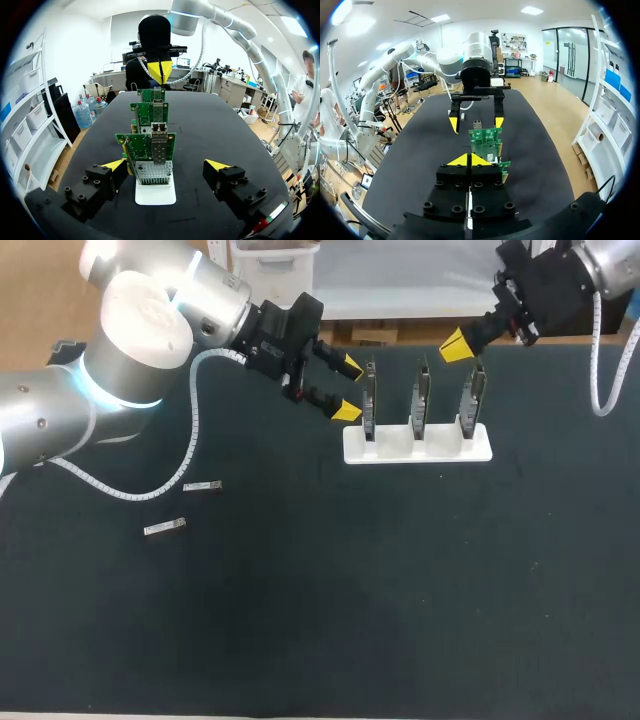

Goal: Pick up the optical module with the left hand, and insert it into the network port with the right hand.

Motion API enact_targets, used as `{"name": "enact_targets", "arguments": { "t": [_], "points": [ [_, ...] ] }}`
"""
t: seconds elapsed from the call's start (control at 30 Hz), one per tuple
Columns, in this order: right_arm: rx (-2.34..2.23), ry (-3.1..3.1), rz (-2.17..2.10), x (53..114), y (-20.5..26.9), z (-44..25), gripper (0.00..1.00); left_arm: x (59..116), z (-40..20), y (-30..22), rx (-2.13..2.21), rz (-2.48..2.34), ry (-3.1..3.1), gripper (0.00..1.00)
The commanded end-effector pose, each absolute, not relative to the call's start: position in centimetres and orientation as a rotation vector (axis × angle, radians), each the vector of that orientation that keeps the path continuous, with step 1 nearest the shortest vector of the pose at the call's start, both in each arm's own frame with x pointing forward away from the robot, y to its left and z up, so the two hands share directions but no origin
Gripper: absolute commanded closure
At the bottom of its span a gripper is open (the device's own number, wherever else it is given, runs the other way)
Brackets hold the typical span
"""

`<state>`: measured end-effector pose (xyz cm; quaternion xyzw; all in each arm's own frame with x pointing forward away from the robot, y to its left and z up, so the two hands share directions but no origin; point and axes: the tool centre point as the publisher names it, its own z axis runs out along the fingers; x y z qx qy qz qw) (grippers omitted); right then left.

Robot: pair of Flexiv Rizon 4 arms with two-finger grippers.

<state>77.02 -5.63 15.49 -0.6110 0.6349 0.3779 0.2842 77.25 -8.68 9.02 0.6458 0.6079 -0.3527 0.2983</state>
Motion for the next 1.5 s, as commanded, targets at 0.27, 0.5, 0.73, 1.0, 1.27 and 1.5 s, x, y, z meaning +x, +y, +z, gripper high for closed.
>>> {"name": "enact_targets", "arguments": {
  "t": [0.27,0.5,0.73,1.0,1.27,1.5],
  "points": [
    [-1.635,1.716,0.999,76.8,-5.7,15.2,1.00,77.4,9.1,-8.8,1.720,-0.938,1.618,0.00],
    [-1.585,1.778,1.020,77.1,-5.9,14.9,0.00,77.4,9.1,-8.8,1.720,-0.938,1.618,0.00],
    [-1.585,1.778,1.020,77.1,-5.9,14.9,0.00,77.4,9.1,-8.8,1.720,-0.938,1.618,0.00],
    [-1.585,1.778,1.020,77.1,-5.9,14.9,0.00,77.4,9.1,-8.7,1.720,-0.936,1.620,0.00],
    [-1.585,1.778,1.020,77.1,-5.9,14.9,0.00,77.2,9.4,-8.4,1.729,-0.911,1.603,0.00],
    [-1.585,1.778,1.020,77.1,-5.9,14.9,0.00,76.9,9.4,-6.2,1.739,-0.835,1.619,0.00]
  ]
}}
